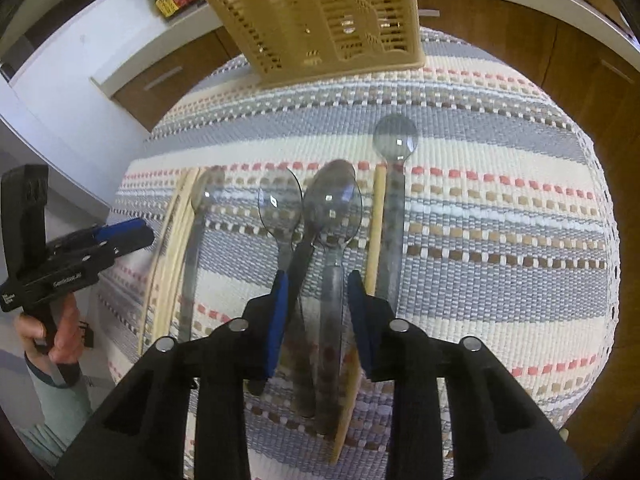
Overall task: Organize utensils
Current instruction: 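Move both tools back down over the remaining utensils on the cloth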
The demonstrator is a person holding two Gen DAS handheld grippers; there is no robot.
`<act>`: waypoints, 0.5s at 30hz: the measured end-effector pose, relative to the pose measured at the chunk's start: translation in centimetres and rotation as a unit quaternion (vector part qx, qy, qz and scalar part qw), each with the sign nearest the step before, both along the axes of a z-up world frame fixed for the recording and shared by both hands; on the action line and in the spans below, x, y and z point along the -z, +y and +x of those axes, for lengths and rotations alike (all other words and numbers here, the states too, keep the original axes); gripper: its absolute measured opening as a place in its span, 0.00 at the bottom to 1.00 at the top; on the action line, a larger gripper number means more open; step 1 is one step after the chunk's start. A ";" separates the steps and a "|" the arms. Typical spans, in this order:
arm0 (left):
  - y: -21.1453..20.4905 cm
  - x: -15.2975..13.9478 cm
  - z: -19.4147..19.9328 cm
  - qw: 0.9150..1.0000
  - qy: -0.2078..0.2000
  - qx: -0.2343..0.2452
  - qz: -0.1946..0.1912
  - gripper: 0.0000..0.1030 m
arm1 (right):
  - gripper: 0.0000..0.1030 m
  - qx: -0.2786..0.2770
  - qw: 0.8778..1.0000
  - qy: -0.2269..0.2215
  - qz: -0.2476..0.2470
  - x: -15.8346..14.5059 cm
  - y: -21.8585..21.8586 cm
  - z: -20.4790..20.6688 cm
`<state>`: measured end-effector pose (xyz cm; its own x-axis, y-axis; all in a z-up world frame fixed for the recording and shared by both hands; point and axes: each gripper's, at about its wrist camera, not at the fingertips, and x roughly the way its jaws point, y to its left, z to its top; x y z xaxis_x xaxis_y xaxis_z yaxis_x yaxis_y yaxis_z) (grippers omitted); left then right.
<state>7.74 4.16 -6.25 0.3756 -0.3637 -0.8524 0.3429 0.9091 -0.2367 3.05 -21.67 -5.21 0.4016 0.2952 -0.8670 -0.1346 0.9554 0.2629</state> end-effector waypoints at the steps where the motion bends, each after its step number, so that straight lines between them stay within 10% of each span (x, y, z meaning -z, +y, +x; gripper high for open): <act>1: -0.4 0.1 0.0 1.000 -0.008 0.002 0.017 0.29 | 0.23 -0.002 1.000 0.001 -0.002 0.0 0.0 0.1; 15: -1.3 -0.1 0.4 0.996 -0.023 0.023 0.078 0.15 | 0.22 -0.017 0.999 0.028 -0.026 0.6 0.4 2.5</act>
